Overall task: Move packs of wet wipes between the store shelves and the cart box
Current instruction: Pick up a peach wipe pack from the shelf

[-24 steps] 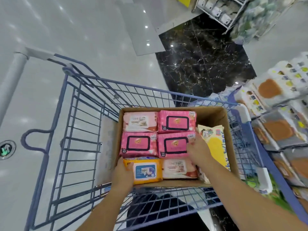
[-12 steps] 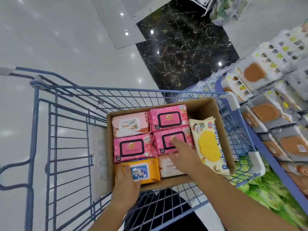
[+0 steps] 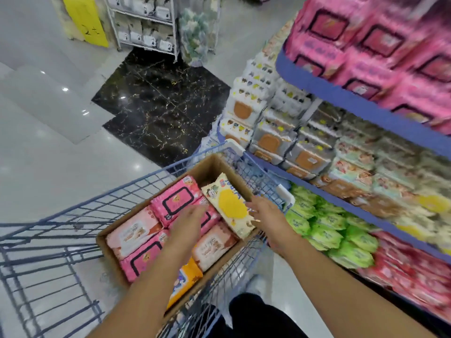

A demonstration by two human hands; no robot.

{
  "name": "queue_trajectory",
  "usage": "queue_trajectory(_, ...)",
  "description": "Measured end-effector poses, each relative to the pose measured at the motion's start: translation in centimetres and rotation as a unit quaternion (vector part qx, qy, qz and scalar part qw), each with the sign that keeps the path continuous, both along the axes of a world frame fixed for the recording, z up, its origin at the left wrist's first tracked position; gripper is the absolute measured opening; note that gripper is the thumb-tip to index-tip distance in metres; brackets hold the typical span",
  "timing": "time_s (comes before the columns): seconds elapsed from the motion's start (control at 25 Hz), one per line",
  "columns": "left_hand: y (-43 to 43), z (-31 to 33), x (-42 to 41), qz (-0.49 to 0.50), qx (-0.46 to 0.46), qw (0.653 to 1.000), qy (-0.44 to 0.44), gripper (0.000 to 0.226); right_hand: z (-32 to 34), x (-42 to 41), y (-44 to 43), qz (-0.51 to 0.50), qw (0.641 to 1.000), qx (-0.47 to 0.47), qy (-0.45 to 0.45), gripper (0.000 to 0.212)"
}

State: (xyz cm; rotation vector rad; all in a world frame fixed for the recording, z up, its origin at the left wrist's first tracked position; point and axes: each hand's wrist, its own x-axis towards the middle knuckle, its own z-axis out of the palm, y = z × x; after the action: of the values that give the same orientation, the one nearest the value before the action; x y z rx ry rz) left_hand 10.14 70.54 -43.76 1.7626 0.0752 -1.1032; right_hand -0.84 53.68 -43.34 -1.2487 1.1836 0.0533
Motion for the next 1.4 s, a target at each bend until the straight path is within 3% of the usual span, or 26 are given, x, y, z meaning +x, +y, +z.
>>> queue_trajectory(0.12,-5.9,4.1,-1.4,-0.077,-0.044,0.996,-0.03,0.043,4.0,-5.2,-2.9,-0.111,0.992,-0.034,-0.043,0.038)
queue_trajectory(0.2,-9.6,6.6,-3.8,-0.127,-0.062,0.989,-0.047,0.05,6.7,-9.2,-4.4,-0.174,0.982,-0.048,-0.06,0.033)
queue_trajectory(0.28,-13.2,10.0,-7.9,-0.176,-0.09,0.978,-0.062,0.04,9.5,-14.2,-6.0,-0.229,0.968,-0.064,-0.083,0.029)
queue_trajectory(0.36,-16.1,12.9,-12.4,-0.217,-0.13,0.963,-0.087,0.032,11.9,-19.3,-7.3,-0.277,0.951,-0.085,-0.11,0.043)
queue_trajectory(0.52,-20.6,18.6,-22.8,-0.297,-0.168,0.931,-0.131,0.049,15.9,-30.5,-8.7,-0.36,0.91,-0.136,-0.157,0.047)
queue_trajectory(0.88,-23.3,22.6,-49.1,-0.419,-0.236,0.868,-0.125,0.035,21.0,-56.0,-7.4,-0.453,0.849,-0.198,-0.187,0.038)
queue_trajectory(1.04,-24.8,24.2,-58.9,-0.469,-0.254,0.839,-0.107,0.055,22.1,-66.2,-7.2,-0.495,0.82,-0.223,-0.178,0.049)
queue_trajectory(1.4,-36.6,28.6,-73.1,-0.531,-0.302,0.782,-0.123,0.057,25.6,-82.3,-14.4,-0.559,0.771,-0.273,-0.138,0.048)
